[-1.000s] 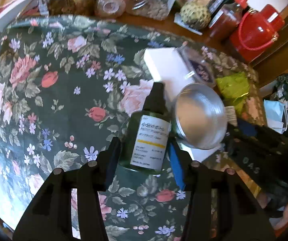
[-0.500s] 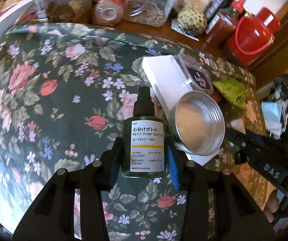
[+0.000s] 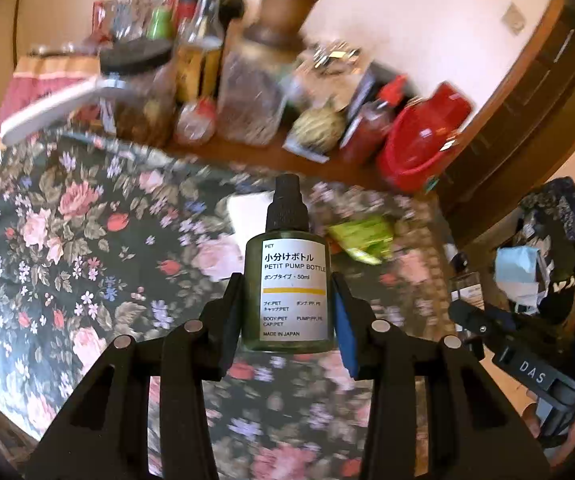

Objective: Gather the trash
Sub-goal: 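Carry the green pump bottle in the left tool while the right tool carries the clear bottle to the bucket, then open the left tool dropping the pump bottle while the right tool drops the clear bottle into the bucket, then raise both open tools back up toward the floral table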

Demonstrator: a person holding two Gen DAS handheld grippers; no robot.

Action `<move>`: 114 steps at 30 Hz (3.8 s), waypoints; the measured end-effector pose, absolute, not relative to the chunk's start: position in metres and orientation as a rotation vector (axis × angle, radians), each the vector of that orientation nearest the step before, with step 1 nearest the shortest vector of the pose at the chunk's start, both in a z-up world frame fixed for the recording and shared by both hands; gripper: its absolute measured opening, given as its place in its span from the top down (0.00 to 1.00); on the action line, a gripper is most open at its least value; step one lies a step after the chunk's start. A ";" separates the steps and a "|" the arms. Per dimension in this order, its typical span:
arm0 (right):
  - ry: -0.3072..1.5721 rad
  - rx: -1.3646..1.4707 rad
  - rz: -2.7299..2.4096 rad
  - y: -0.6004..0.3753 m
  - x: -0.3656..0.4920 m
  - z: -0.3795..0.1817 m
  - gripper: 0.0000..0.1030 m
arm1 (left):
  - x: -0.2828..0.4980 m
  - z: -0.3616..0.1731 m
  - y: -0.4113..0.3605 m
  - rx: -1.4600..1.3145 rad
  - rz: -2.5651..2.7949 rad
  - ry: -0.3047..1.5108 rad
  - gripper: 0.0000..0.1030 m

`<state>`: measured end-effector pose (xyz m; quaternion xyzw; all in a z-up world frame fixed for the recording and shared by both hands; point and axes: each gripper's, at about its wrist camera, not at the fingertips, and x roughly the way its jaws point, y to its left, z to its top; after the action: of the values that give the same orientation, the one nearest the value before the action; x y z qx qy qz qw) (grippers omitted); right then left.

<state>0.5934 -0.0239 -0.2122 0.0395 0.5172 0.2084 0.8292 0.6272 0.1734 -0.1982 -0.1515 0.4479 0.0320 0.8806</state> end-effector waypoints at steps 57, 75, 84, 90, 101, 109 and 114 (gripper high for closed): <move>0.855 0.151 0.396 -0.047 0.248 -0.119 0.75 | 0.245 -0.116 0.130 -0.256 -0.140 0.757 0.60; 1.210 0.092 0.424 -0.068 0.307 -0.319 0.75 | 0.319 -0.356 0.087 -0.326 -0.083 1.157 0.60; 1.321 -0.005 0.488 -0.045 0.338 -0.448 0.75 | 0.321 -0.510 0.089 -0.368 -0.012 1.324 0.60; 1.356 0.000 0.563 -0.024 0.352 -0.518 0.75 | 0.328 -0.581 0.103 -0.379 0.027 1.363 0.60; 1.446 0.018 0.508 -0.035 0.357 -0.571 0.57 | 0.356 -0.643 0.094 -0.429 -0.014 1.426 0.60; 1.452 0.046 0.456 -0.059 0.358 -0.567 0.57 | 0.369 -0.658 0.088 -0.462 0.018 1.494 0.41; 1.423 0.047 0.448 -0.062 0.355 -0.539 0.57 | 0.365 -0.630 0.086 -0.428 0.016 1.478 0.41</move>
<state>0.3550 -0.0624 -0.5394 0.0214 0.6471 0.2036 0.7344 0.3653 0.0858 -0.6298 -0.1935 0.6681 0.0070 0.7185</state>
